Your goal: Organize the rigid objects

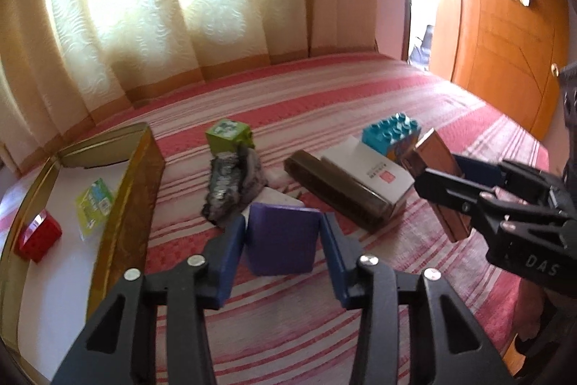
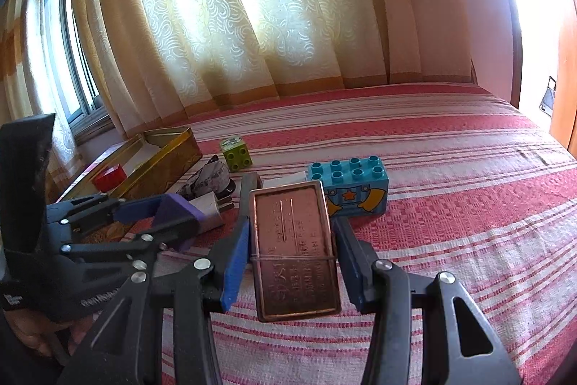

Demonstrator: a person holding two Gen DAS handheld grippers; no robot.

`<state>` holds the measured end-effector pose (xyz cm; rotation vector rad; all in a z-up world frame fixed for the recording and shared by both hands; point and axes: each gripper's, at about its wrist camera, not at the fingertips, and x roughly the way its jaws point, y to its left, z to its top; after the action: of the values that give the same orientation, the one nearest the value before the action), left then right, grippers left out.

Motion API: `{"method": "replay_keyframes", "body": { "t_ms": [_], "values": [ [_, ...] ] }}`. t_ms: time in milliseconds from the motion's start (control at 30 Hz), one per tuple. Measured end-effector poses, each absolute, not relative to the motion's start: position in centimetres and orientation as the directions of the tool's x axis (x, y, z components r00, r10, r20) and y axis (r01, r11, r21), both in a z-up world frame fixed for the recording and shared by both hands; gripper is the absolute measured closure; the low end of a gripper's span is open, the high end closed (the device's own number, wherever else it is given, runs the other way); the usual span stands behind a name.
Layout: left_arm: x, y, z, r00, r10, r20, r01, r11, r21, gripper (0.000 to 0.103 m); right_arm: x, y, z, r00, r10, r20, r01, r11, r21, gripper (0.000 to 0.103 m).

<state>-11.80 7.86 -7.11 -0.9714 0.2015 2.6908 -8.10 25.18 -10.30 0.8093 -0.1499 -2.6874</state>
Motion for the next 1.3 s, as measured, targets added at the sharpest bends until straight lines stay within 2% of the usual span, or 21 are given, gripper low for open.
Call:
{"method": "replay_keyframes", "body": {
  "t_ms": [100, 200, 267, 333, 400, 800, 867, 900, 933, 1100, 1300],
  "values": [
    [-11.5, 7.2, -6.9, -0.742, 0.219, -0.633, -0.291, -0.957, 0.011, 0.088, -8.1, 25.2, -10.3, -0.787, -0.338, -0.517, 0.28, -0.941, 0.189, 0.054],
    [-11.6, 6.9, -7.0, -0.734, 0.226, -0.641, -0.287, -0.958, -0.008, 0.087, -8.0, 25.0, -10.3, -0.786, -0.335, -0.519, 0.282, -0.942, 0.181, 0.054],
    [-11.7, 6.8, -7.1, -0.735, 0.216, -0.643, -0.276, -0.961, -0.007, 0.08, -7.9, 24.9, -10.4, -0.785, -0.333, -0.522, 0.285, -0.943, 0.173, 0.054],
    [-11.8, 6.7, -7.2, -0.732, 0.204, -0.65, -0.266, -0.964, -0.003, 0.046, -7.9, 24.8, -10.4, -0.785, -0.332, -0.523, 0.286, -0.943, 0.17, 0.054],
    [-11.7, 6.8, -7.2, -0.735, 0.197, -0.648, -0.263, -0.965, 0.005, 0.042, -7.9, 24.9, -10.4, -0.785, -0.332, -0.522, 0.286, -0.943, 0.17, 0.054],
    [-12.9, 10.7, -8.4, -0.688, 0.089, -0.72, -0.298, -0.939, 0.169, 0.041, -7.7, 24.7, -10.3, -0.788, -0.33, -0.52, 0.288, -0.944, 0.162, 0.054],
    [-13.0, 10.5, -8.4, -0.687, 0.085, -0.721, -0.291, -0.942, 0.166, 0.046, -7.7, 24.7, -10.3, -0.788, -0.33, -0.52, 0.289, -0.944, 0.161, 0.054],
    [-12.9, 10.3, -8.2, -0.691, 0.088, -0.717, -0.286, -0.945, 0.159, 0.058, -7.7, 24.6, -10.3, -0.788, -0.33, -0.52, 0.289, -0.944, 0.16, 0.054],
    [-12.8, 10.1, -8.1, -0.693, 0.106, -0.713, -0.29, -0.946, 0.141, 0.06, -7.7, 24.6, -10.3, -0.789, -0.33, -0.519, 0.289, -0.944, 0.16, 0.054],
    [-12.3, 9.8, -7.6, -0.71, 0.121, -0.693, -0.283, -0.951, 0.123, 0.061, -7.6, 24.6, -10.2, -0.791, -0.329, -0.516, 0.289, -0.944, 0.159, 0.054],
    [-11.3, 8.0, -6.2, -0.765, 0.134, -0.63, -0.221, -0.973, 0.061, 0.061, -7.6, 24.7, -10.1, -0.796, -0.33, -0.507, 0.29, -0.944, 0.159, 0.054]
  ]
}}
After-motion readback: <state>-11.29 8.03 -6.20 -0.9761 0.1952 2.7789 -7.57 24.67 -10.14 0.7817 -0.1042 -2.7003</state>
